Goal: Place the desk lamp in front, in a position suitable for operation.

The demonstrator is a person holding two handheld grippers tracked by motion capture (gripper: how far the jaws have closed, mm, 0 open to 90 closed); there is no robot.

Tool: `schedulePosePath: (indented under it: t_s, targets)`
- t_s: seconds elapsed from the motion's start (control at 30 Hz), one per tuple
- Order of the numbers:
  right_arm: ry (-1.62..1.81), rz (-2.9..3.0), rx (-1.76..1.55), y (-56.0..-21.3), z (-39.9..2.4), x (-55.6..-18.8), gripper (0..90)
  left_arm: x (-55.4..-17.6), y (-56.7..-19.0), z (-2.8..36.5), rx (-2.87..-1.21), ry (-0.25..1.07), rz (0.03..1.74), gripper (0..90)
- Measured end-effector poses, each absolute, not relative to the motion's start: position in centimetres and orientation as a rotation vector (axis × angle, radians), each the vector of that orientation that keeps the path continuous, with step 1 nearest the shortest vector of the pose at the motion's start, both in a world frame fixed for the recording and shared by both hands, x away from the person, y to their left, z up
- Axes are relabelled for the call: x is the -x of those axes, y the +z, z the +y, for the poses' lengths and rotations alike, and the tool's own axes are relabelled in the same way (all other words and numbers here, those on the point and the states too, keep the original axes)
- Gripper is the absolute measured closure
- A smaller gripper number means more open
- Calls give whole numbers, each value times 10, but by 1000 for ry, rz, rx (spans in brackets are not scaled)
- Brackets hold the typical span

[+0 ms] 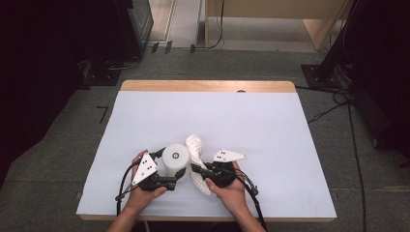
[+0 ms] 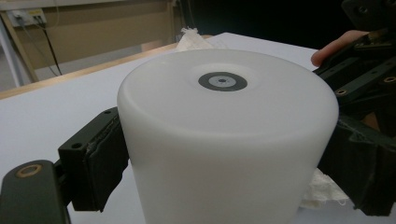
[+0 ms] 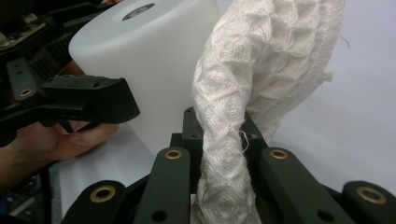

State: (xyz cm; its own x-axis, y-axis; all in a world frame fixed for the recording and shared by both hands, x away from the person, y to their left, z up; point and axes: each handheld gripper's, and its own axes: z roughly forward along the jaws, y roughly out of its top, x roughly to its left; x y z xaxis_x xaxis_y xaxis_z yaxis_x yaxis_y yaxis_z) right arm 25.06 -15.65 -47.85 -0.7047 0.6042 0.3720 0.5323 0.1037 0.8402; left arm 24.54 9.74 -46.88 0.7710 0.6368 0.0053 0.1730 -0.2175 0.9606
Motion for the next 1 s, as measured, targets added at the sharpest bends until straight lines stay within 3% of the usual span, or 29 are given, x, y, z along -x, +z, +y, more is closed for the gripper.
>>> schedulePosePath:
  t_s: [0.4, 0.7, 1.0]
  targets:
    - [1764, 2310, -1181, -479, -157, -250, 797, -248, -462, 97, -1798, 461, 585, 91]
    - [1845, 2102, -1186, -438, -195, -250, 797, -250, -456, 76, -1864, 497, 524, 91]
    - [1753, 2115, -1147, -423, -194, -241, 798, -242, -451, 55, -1943, 522, 438, 92]
